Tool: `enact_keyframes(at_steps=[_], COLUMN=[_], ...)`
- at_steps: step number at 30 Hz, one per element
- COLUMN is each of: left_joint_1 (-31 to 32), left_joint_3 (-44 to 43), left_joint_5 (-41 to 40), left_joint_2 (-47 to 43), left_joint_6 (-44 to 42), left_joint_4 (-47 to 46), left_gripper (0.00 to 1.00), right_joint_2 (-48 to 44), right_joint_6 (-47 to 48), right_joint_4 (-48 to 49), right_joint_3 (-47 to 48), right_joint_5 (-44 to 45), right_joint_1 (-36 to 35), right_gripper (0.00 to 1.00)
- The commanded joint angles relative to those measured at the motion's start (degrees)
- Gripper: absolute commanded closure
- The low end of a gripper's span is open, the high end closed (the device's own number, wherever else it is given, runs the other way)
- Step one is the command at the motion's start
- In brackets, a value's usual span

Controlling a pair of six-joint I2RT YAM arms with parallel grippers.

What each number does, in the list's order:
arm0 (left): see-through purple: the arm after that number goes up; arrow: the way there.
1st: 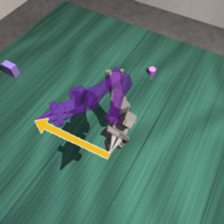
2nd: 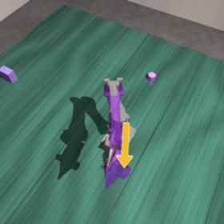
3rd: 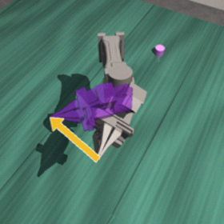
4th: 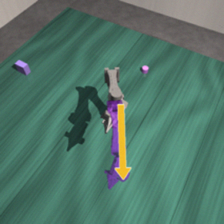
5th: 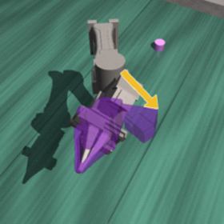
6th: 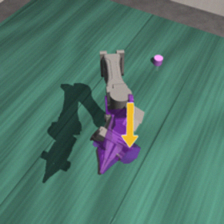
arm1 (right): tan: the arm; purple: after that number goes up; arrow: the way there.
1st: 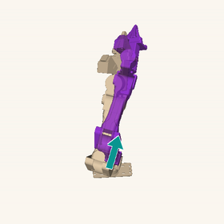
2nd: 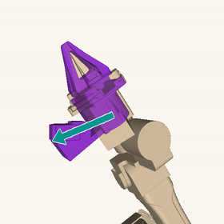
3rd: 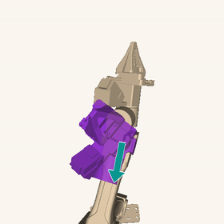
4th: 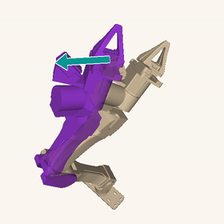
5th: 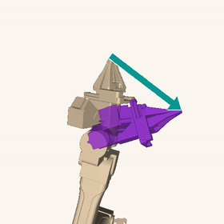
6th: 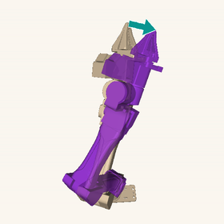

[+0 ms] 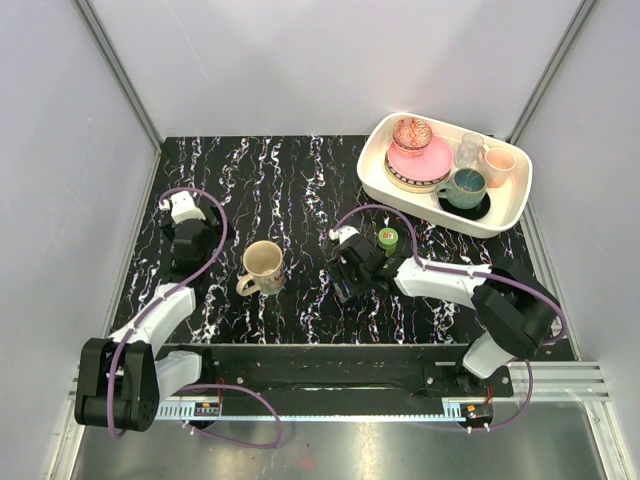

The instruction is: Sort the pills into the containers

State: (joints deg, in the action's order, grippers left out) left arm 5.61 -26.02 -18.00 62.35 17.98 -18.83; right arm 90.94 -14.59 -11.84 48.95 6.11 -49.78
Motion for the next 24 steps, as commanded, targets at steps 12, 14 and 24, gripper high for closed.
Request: enact_keyframes(at_steps=[12, 14, 24], left_joint_1=[-0.3, -0.3, 0.0], left_joint_3=[-2.5, -2.4, -4.7], left_joint_5=[1.5, 1.7, 7.7], left_joint_2=[-0.1, -0.2, -6.6], left_joint_6=[-0.1, 0.0, 2.6], left_joint_4=[0.0, 0.1, 7.6], left_gripper=[0.01, 0.01, 0.01], right_joint_2=[2.5, 2.7, -3.3], right_joint_6=[1.3, 1.6, 1.2], right_joint_4=[1.6, 1.6, -0.4], right_joint_3=[1.8, 1.9, 0.9], right_joint_5=[-1.5, -1.7, -2.2], right_joint_1=[-1.3, -1.3, -1.4], right_gripper=[0.38, 0.44, 0.6])
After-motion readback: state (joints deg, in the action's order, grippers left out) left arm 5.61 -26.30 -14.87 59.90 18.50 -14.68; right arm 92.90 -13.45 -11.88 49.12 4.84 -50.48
